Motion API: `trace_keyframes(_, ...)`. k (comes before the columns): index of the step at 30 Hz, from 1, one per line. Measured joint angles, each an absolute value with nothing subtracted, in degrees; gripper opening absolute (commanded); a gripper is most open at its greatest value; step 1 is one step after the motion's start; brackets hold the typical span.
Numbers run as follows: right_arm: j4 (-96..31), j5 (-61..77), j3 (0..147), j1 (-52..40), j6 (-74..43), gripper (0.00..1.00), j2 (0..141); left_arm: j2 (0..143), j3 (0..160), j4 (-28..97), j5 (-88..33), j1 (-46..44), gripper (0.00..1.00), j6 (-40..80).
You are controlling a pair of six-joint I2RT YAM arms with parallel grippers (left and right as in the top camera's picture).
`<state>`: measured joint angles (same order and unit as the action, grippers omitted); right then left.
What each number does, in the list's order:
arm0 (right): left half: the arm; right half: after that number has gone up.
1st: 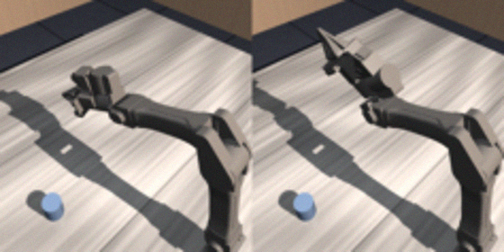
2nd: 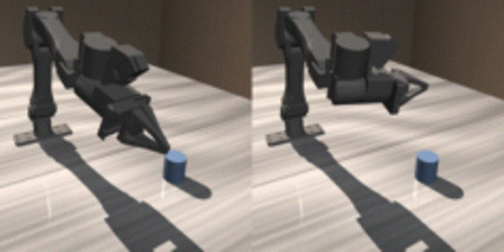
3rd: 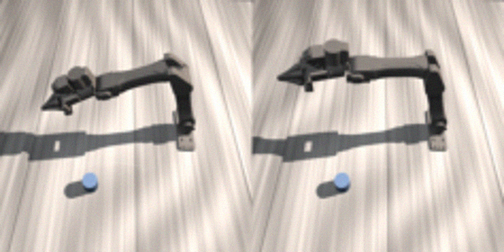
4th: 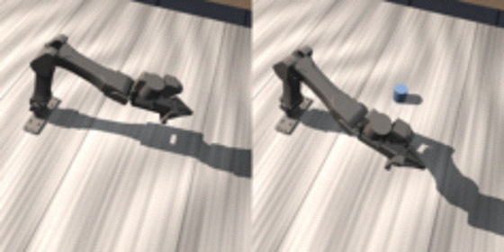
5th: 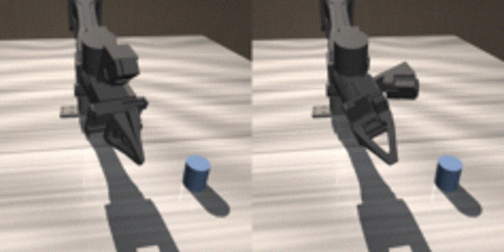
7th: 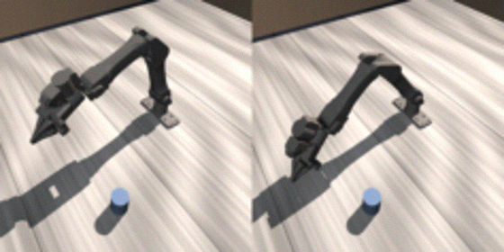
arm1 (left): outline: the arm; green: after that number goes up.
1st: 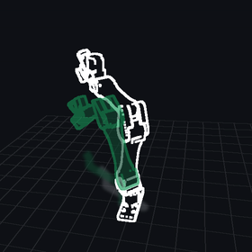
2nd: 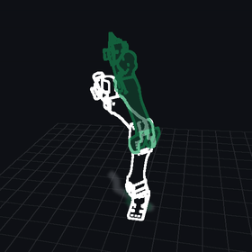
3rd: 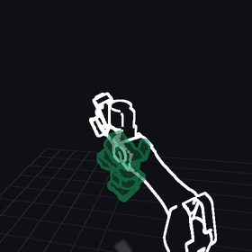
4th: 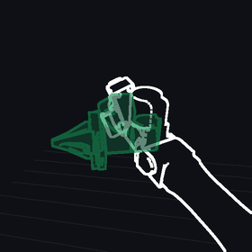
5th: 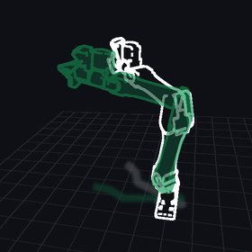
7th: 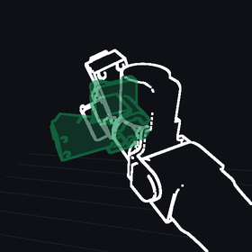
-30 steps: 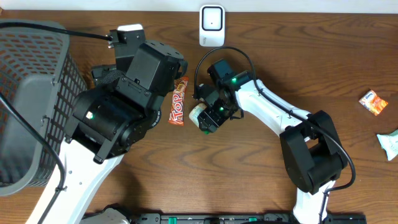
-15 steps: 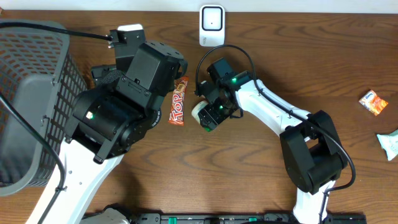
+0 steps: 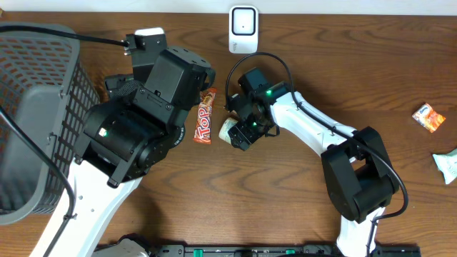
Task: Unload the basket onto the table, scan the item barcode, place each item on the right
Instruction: 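Lower the right gripper around the jar and grasp it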
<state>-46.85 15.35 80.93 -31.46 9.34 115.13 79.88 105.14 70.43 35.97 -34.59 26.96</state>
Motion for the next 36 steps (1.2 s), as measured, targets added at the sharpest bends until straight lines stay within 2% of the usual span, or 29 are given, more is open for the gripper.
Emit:
trace_keyframes(7,-47.0,15.4,80.9,-31.5,10.5,0.64,115.1,79.9,105.1,70.4,36.0,-34.6,0.98,27.0)
trace_keyframes(22,-52.0,15.6,80.9,-31.5,8.8,0.62,115.1,79.9,105.1,70.4,36.0,-34.6,0.98,27.0)
trace_keyframes(36,-70.1,21.1,92.3,-30.4,1.7,0.59,115.2,79.9,105.1,70.4,36.0,-34.6,0.98,27.0)
